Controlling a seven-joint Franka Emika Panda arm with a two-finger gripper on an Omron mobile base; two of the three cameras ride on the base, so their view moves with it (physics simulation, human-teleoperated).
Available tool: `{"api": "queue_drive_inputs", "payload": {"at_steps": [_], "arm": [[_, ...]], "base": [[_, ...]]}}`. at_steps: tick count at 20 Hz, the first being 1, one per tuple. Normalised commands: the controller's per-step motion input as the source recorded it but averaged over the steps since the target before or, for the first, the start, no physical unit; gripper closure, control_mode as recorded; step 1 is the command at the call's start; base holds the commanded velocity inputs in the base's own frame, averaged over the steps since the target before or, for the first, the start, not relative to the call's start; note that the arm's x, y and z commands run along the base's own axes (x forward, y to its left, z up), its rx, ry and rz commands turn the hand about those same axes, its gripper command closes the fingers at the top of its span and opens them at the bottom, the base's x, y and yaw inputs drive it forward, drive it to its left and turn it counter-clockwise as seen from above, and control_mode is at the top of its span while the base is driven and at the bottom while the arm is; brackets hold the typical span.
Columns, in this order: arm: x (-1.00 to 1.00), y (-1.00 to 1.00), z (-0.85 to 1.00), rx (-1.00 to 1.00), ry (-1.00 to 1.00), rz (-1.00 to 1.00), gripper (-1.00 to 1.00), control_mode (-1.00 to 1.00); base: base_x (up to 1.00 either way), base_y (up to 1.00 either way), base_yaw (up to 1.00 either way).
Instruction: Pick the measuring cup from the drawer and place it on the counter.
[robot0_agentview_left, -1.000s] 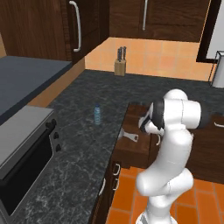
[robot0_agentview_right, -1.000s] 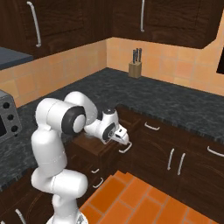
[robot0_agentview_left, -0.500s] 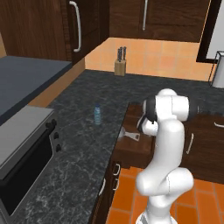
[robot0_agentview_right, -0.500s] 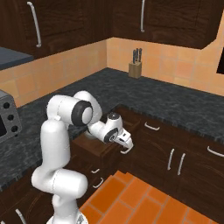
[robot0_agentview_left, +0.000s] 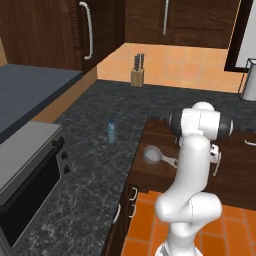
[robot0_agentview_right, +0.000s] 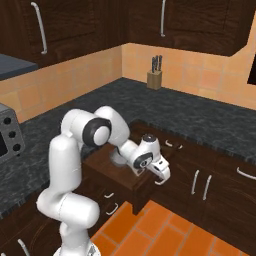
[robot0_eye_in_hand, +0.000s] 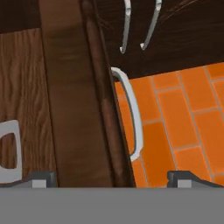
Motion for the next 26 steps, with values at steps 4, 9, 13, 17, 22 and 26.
{"api": "queue_drive_inputs", "payload": {"at_steps": [4,9,13,17,22,26], "arm": [[-0.03,-1.00,-0.06,0.04,0.04,-0.11,-1.00,-1.00],[0.10,-0.34,0.70,0.01,-0.06,-0.01,-1.00,-1.00],[0.00,0.19,1.00,0.00,0.00,0.10,-1.00,-1.00],[0.00,0.76,0.42,0.00,0.04,0.29,-1.00,-1.00],[0.02,0.88,-0.11,-0.01,0.05,0.72,-1.00,-1.00],[0.14,0.42,-0.35,-0.01,0.01,0.88,-1.00,-1.00]], "base": [[0.00,0.00,0.00],[0.00,0.00,0.00],[0.00,0.00,0.00],[0.00,0.00,0.00],[0.00,0.00,0.00],[0.00,0.00,0.00]]}}
